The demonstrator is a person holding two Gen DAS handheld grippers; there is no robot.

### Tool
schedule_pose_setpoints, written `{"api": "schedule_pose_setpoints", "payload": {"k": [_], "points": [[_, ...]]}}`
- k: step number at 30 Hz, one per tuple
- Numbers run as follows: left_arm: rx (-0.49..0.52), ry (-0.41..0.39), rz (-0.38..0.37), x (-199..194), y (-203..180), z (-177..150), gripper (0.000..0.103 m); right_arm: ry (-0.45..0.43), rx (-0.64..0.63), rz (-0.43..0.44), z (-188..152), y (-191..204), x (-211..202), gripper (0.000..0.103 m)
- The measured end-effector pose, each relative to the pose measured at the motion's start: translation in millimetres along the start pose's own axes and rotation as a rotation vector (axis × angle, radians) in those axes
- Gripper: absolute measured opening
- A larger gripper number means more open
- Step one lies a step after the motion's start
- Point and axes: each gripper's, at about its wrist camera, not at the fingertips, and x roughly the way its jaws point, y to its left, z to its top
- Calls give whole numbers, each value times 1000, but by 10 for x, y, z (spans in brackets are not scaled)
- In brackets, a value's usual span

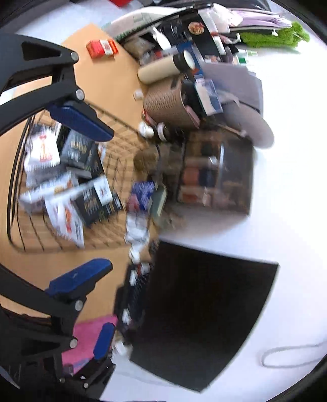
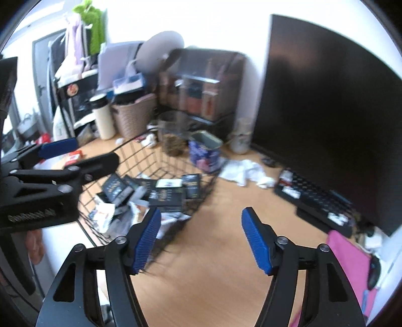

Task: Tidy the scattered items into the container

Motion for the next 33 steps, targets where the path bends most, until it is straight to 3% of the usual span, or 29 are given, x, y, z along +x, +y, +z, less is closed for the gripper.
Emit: {"api": "schedule_pose_setpoints", "payload": {"k": [4,9,13,19,25,33], "points": [[-27,-61,-3,-79,-204,-110,94,-27,39,-46,-181,-236,-260,76],[45,-61,-147,-108,-503,-276,95,-24,85,-108,-518,-497,-501,76],[116,-70,-113,-113,-810,-446,97,10,133,-173,-814,-711,-587,76],[221,-13,-83,54,-1168,-698,100,18,269,-232,-1236,-1042,-738,76],[227,69,-103,324,-1287,-848,100,86,381,-164,-1394,-1296,-512,76],[249,116,-88,482,-1312,-936,100,128,376,-191,-1444,-1332,-282,76]]}}
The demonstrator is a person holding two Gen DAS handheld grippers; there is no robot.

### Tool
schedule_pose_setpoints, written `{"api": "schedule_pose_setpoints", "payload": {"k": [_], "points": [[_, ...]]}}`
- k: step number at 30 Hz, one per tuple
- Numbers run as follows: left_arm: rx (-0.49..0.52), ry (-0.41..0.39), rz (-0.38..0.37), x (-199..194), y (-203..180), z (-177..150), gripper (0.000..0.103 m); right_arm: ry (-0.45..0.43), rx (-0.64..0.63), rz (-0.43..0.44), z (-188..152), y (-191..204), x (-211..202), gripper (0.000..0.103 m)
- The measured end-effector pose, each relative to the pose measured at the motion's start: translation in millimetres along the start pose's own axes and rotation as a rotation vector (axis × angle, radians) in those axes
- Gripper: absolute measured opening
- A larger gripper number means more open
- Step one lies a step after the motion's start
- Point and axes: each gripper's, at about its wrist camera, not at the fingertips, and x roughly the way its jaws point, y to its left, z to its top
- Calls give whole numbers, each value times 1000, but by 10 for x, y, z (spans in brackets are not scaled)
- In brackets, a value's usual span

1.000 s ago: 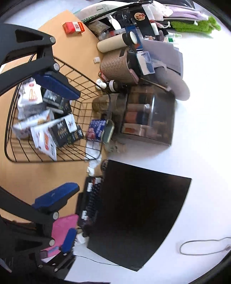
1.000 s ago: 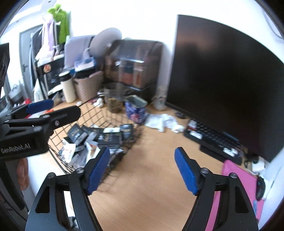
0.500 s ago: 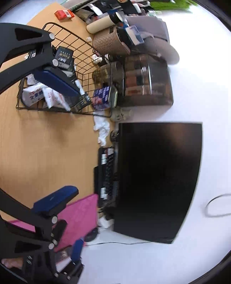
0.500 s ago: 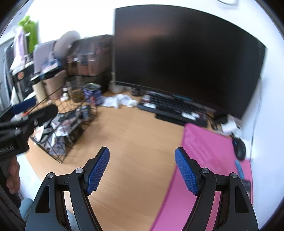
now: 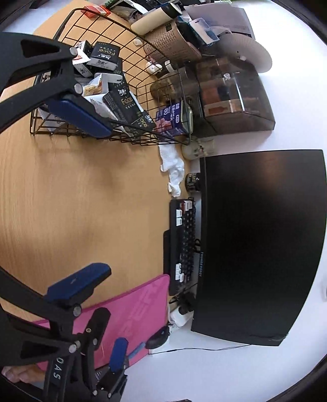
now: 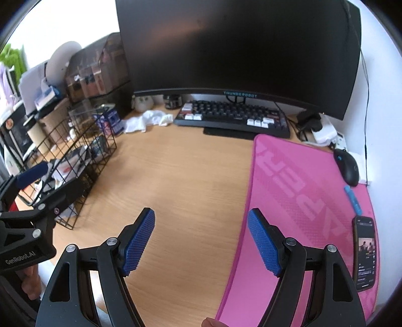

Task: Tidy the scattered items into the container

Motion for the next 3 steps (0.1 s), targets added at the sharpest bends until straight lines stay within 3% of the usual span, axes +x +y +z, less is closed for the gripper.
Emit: {"api": "schedule_pose_setpoints", "payload": {"k": [3], "points": [[17,13,25,12,-54,-16,100,4,-2,-2,11,9,19,76]]}}
